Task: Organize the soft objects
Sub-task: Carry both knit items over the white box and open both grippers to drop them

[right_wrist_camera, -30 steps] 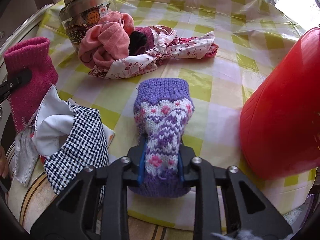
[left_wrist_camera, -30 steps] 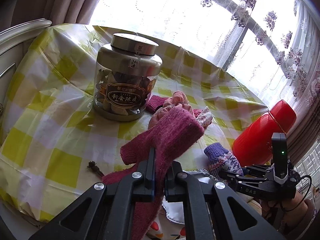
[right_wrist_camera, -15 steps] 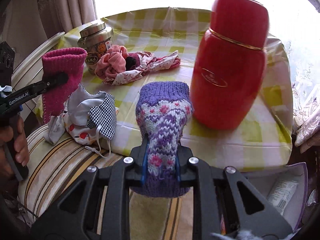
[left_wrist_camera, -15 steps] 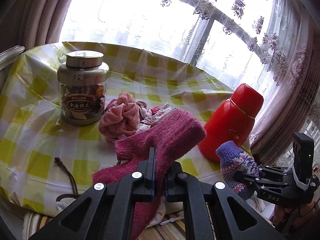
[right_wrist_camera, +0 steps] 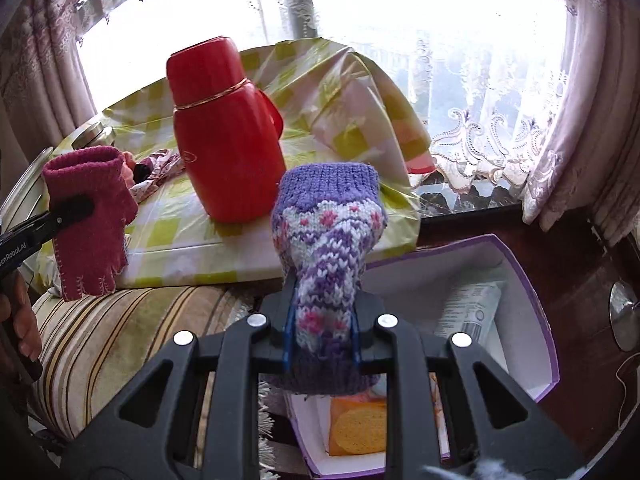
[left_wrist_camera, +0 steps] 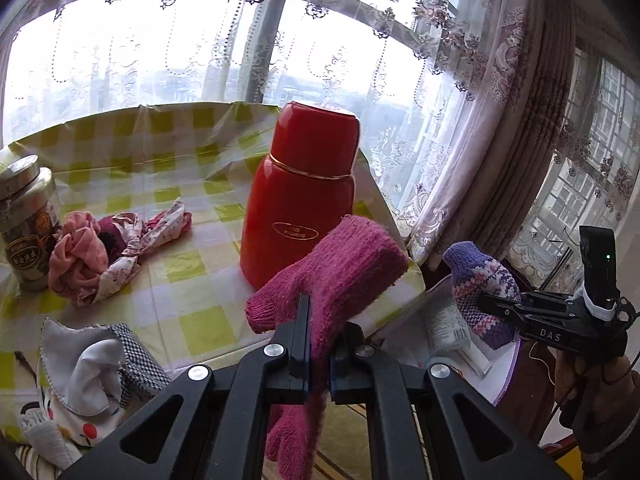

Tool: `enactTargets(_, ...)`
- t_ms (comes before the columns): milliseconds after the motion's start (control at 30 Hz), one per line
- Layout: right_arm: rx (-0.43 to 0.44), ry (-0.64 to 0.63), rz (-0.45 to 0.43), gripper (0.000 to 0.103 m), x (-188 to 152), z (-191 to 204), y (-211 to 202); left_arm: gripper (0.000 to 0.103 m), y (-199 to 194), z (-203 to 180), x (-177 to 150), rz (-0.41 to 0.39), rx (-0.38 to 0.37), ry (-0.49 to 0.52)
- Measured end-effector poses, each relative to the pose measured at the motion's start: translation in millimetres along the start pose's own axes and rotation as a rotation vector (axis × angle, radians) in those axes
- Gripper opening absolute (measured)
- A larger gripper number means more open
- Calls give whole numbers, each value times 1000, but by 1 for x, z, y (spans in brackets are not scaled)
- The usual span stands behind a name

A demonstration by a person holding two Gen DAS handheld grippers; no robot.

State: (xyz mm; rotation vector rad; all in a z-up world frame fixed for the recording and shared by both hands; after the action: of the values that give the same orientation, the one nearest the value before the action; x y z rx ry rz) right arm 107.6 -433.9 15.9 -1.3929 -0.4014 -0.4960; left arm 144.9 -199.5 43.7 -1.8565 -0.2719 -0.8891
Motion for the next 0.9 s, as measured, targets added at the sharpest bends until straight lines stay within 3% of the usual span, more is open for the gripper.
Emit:
enactTargets(533,-143,221,-2,24,-35,-131,-16,6,64,-120,20,72,-89,193)
enactTargets(900,-156,283,6,27,-48,-164,-11,6,97,-186,29,100,-153,290)
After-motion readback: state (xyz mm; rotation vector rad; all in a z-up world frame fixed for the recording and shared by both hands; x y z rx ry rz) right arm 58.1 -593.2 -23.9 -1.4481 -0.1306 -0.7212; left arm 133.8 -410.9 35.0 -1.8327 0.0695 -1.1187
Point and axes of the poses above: each gripper's, at about its wrist camera, not at the fingertips, and y roughly the way its jaws point, z to its left, x to its top, the point moved 8 cm from there along y, roughly the way its jaws point, and after that the axes turned 8 degrees about z, right-handed, at the moved point
